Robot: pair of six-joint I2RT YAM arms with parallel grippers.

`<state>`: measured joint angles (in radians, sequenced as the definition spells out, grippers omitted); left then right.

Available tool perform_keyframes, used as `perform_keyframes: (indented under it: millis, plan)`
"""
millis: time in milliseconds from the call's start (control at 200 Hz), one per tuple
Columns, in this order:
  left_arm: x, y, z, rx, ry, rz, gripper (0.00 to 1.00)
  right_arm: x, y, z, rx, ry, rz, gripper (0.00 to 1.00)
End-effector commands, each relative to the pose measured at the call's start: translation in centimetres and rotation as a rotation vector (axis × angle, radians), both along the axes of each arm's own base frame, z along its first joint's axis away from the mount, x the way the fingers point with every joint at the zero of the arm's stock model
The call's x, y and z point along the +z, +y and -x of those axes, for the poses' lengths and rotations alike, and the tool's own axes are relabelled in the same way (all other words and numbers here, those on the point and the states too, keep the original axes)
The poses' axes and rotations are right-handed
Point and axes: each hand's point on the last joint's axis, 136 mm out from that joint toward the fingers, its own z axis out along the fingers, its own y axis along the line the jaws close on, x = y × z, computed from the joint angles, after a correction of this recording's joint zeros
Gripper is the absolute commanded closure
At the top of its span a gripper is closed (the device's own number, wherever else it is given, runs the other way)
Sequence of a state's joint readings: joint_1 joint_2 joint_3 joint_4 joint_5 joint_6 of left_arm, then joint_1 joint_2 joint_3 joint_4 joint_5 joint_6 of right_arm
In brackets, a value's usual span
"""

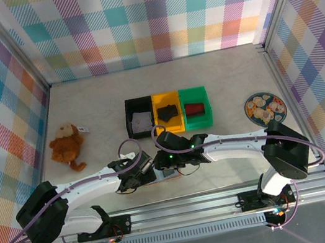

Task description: Take the credit cards out of the card holder

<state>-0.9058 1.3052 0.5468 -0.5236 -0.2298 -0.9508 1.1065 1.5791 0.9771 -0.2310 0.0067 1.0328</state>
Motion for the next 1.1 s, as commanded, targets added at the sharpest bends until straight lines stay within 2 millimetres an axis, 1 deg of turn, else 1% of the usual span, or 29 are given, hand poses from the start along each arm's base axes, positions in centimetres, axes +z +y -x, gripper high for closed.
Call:
perform_keyframes:
  millis: [0,50,100,175,225,270,375,520,635,715,790,940,1095]
  plan:
    - [-3.3,-1.2,1.9,-0.027,0.094,0.077,0.04,0.4,0.1,0.2,0.000,-0.007,-0.013,0.74]
    - [-3.3,-1.2,1.9,-0.027,0.092,0.076,0.04,0.5,0.0,0.1,-0.001,-0.013,-0.008,0.74]
    - [-3.3,-1.3,1.9,-0.027,0.095,0.076,0.04,0.4,-0.5,0.0,-0.004,-0.022,0.027,0.74]
    - [-3.3,-1.2,1.9,-0.027,0.094,0.074,0.04,-0.1,-2.3,-0.6,-0.053,-0.049,0.105,0.74]
    - [-3.3,-1.2,2.0,-0.025,0.092,0.077,0.04,-1.0,-3.7,-0.7,-0.084,-0.039,0.171,0.72]
    - [-3.3,-1.1,2.0,-0.025,0.091,0.076,0.04,-1.7,-4.4,-0.5,-0.085,-0.011,0.204,0.72]
    - [-3.4,-1.2,2.0,-0.027,0.095,0.075,0.04,-2.5,-4.3,0.1,-0.054,0.023,0.208,0.71]
    - [-3.4,-1.3,1.9,-0.028,0.096,0.077,0.04,-1.9,-4.1,-0.2,-0.062,-0.011,0.165,0.71]
    - [-3.4,-1.3,2.0,-0.030,0.096,0.076,0.04,-2.1,-4.6,-0.4,-0.069,-0.009,0.211,0.72]
    - [-3.3,-1.2,2.0,-0.030,0.095,0.075,0.04,-2.7,-5.5,-0.3,-0.077,0.003,0.280,0.72]
    - [-3.3,-1.2,2.0,-0.028,0.092,0.075,0.04,-3.4,-5.9,-0.1,-0.094,0.024,0.294,0.72]
    - [-3.2,-1.2,1.9,-0.030,0.092,0.076,0.04,-3.8,-4.9,0.4,-0.075,0.051,0.238,0.71]
    - [-3.3,-1.4,1.9,-0.032,0.096,0.075,0.04,-3.6,-3.8,0.5,-0.056,0.061,0.194,0.73]
